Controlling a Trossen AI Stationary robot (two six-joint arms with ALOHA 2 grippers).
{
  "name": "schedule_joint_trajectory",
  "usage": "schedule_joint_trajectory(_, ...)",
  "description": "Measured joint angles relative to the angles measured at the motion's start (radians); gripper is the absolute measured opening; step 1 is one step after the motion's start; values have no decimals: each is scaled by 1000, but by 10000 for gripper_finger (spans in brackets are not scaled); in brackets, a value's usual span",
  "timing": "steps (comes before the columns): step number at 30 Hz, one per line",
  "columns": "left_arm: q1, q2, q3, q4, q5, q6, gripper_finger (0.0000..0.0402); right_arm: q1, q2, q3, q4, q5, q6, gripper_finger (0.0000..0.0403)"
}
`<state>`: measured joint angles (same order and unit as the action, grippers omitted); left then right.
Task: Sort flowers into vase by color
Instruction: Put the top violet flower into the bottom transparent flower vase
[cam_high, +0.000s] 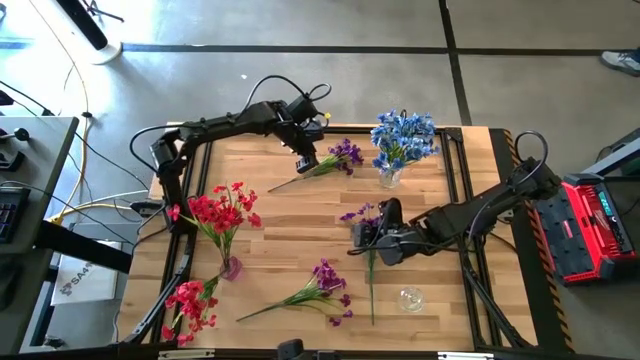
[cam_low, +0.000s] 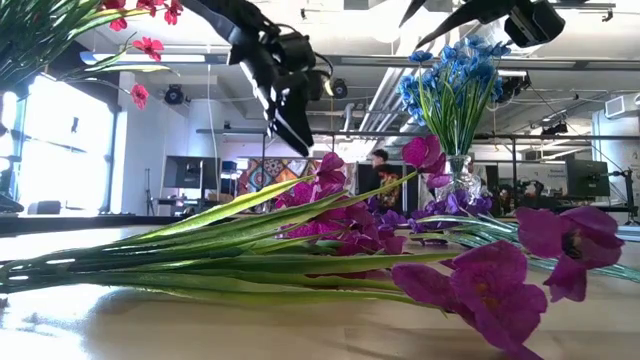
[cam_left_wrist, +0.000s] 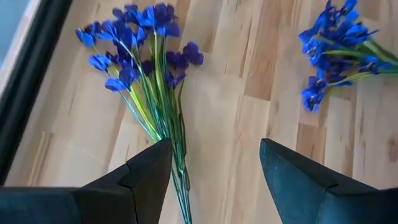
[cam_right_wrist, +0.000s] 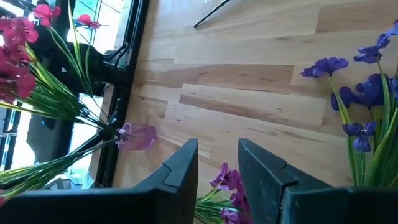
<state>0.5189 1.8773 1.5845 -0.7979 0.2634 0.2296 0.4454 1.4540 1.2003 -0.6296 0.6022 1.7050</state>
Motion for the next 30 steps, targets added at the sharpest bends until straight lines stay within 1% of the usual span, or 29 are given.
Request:
schedule_joint_trajectory(4,6,20,0,0,21,0,221,5,12,0,15,-4,6,103)
schedule_joint_trajectory(7,17,21,0,-2,68,1,207,14,28,0,13,-6,29,103)
schedule_joint_trajectory(10,31,18,0,-14,81,1,191,25,48,0,13,-7,54,103)
schedule_joint_trajectory(13,45,18,0,-42,132,1,177,33,66,0,13,-8,76,103)
schedule_joint_trajectory(17,45,15,-7,-56,140,8,163,37,80,0,13,-8,98,103)
schedule_joint_trajectory(25,36,-31,-197,116,141,-28,150,38,80,0,-5,7,95,103)
schedule_joint_trajectory(30,34,-32,-291,236,75,-44,149,38,79,0,-28,0,95,103)
